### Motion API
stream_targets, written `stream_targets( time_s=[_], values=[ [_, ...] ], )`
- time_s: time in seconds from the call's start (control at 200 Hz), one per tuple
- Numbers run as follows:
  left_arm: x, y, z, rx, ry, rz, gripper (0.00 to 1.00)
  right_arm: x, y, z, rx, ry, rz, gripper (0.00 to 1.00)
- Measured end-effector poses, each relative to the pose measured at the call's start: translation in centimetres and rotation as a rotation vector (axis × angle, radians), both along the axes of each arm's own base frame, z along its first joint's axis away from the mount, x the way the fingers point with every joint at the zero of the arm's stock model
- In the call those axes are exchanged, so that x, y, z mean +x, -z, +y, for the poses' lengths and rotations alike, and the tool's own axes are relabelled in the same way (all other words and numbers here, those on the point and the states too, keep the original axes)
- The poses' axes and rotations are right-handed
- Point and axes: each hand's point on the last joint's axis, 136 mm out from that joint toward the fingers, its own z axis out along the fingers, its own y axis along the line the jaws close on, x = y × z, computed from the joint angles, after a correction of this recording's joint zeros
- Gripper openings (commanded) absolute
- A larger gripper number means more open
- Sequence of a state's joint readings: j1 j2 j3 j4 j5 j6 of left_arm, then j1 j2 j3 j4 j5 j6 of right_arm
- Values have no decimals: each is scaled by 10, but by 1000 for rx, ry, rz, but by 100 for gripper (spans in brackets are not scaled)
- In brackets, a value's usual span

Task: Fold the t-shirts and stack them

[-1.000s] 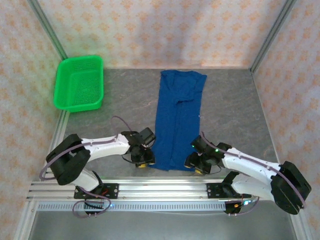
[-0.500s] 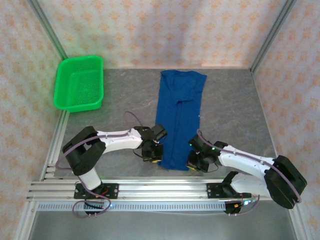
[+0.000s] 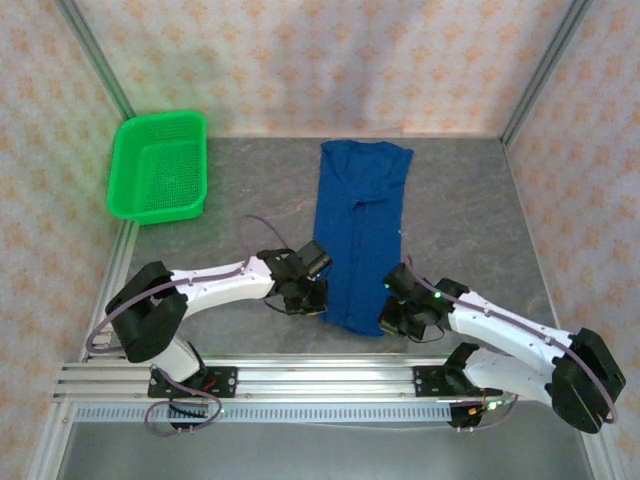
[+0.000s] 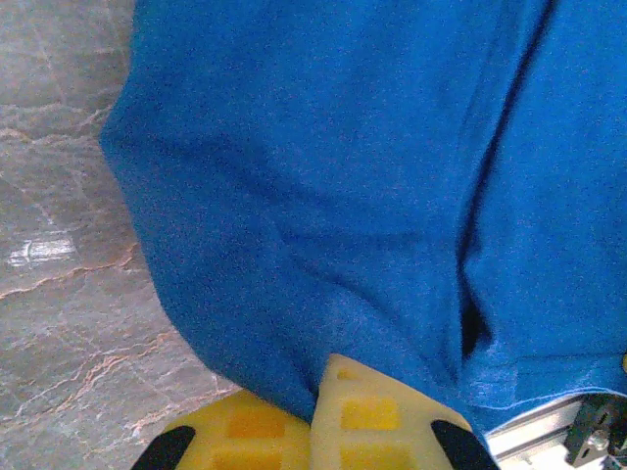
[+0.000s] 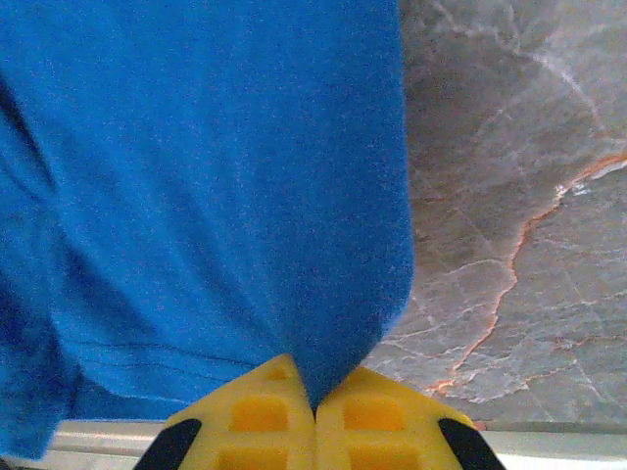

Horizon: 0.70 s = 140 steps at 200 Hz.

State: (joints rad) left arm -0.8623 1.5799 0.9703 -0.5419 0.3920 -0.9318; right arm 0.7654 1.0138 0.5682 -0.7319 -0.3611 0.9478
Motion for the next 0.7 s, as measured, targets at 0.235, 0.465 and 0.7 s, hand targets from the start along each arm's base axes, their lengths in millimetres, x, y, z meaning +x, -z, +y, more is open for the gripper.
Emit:
stream_targets(
  time_s=[0.235, 0.465, 0.7],
  values=[
    [26, -33, -11, -41, -6, -69, 0, 48, -41, -4, 15, 61, -83, 0],
    [77, -56, -1, -54, -73, -124, 0, 105, -57, -10, -26, 60, -107, 0],
    [139, -67, 5, -46, -113, -185, 0, 165, -62, -18, -63, 51, -116, 0]
  ],
)
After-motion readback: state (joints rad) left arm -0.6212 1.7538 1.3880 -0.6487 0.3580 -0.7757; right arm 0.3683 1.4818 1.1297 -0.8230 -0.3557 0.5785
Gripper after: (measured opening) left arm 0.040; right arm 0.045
